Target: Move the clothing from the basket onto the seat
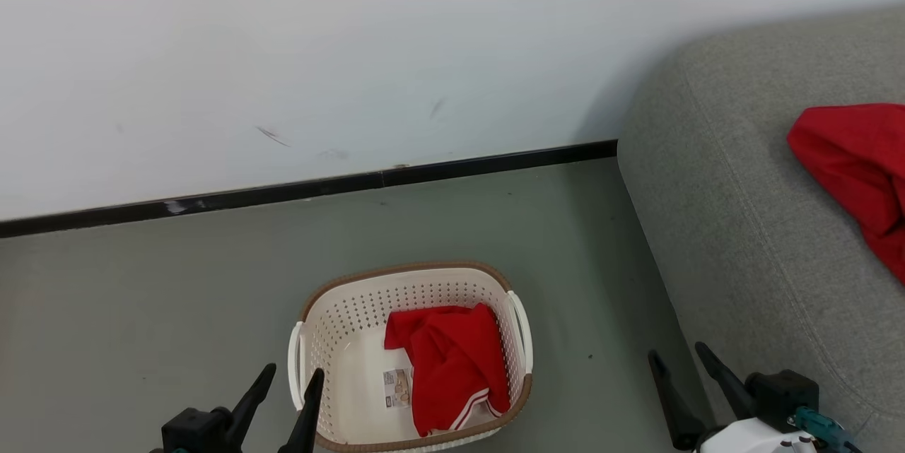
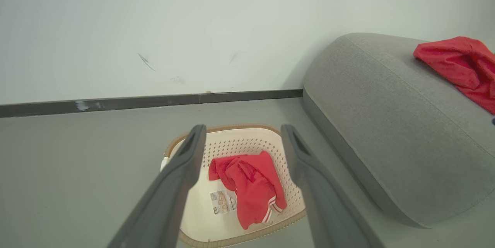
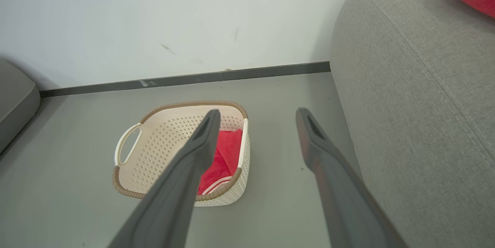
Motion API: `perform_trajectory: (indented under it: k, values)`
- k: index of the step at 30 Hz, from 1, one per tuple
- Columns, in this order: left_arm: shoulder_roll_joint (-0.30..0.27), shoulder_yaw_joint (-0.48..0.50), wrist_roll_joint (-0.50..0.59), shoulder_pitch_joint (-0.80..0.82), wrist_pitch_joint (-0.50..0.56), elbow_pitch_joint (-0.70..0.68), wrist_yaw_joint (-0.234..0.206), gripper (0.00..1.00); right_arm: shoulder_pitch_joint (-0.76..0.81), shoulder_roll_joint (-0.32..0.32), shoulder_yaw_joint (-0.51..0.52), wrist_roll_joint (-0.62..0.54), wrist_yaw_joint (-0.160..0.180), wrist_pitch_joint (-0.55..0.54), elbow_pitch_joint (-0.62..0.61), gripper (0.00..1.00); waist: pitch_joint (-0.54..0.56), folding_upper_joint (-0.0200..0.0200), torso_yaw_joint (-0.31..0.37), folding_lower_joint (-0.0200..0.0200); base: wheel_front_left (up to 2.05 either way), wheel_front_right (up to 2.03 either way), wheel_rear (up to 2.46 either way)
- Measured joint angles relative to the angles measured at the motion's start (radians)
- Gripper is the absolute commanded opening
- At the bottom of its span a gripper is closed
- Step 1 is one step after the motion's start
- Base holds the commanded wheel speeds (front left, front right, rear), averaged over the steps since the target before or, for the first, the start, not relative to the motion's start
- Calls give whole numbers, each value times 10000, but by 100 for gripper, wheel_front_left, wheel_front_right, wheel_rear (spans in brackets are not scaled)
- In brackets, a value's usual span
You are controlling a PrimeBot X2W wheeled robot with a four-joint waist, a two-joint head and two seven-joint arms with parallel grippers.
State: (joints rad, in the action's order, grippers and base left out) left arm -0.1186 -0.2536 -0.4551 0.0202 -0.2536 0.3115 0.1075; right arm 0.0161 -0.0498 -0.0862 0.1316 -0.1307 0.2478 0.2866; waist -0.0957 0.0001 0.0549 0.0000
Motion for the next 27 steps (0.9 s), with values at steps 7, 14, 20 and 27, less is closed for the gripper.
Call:
perform_trajectory:
  k: [7,14,20,27]
  values:
    - [4,-376,107,665,2,21,69,100,12,42,75,-88,0,0,-267,100,-517,0,126,0,0,0,0]
    - [10,-715,192,1349,153,42,98,100,-101,63,63,-88,0,0,-466,100,-1141,0,278,1,0,0,0]
    - [8,-995,267,1875,351,165,111,100,-539,67,56,-86,0,0,-614,100,-1748,0,439,0,0,0,0]
    - [10,-1317,351,2468,665,290,159,100,-805,67,-84,100,0,0,-742,100,-2460,0,646,0,0,0,0]
